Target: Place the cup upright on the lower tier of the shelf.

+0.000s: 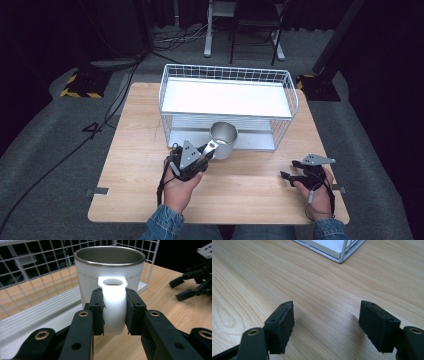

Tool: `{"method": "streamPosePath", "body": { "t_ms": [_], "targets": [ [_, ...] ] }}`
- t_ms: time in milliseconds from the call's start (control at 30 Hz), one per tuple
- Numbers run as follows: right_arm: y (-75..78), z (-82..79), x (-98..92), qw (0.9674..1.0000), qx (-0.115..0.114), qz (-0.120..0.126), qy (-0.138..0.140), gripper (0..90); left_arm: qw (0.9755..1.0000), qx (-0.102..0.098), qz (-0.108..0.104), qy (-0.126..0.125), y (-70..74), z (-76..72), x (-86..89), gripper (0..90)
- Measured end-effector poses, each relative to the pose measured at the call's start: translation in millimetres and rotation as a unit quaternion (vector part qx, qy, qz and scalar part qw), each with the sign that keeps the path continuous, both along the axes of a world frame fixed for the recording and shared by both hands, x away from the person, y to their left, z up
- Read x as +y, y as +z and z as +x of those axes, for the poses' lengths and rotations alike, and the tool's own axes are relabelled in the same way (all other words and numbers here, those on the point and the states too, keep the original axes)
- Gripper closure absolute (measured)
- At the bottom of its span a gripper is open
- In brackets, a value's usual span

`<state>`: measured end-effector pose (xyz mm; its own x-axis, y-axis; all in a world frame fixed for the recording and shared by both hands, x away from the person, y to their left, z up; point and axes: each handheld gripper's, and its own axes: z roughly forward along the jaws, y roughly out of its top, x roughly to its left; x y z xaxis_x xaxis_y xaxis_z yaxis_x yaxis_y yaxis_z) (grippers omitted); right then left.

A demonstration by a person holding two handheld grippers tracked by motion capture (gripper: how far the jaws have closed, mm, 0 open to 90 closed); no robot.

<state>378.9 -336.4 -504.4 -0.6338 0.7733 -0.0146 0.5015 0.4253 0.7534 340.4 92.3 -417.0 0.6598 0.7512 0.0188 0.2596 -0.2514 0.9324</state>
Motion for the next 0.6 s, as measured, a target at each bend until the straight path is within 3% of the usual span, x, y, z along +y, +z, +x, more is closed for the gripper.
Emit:
{"method": "streamPosePath", "body": {
  "t_ms": [267,600],
  "targets": [
    [0.0,-0.6,0.4,1.0,-0.003,0.0,0.001,29.7,0.9996,-0.003,-0.003,0.029,0.6,18.0,21.4,71.3],
    [0.2,-2.8,1.3,0.9999,-0.01,-0.006,0.004,31.2,0.9976,-0.011,0.0,0.068,-6.9,39.9,32.4,71.3]
  ]
}}
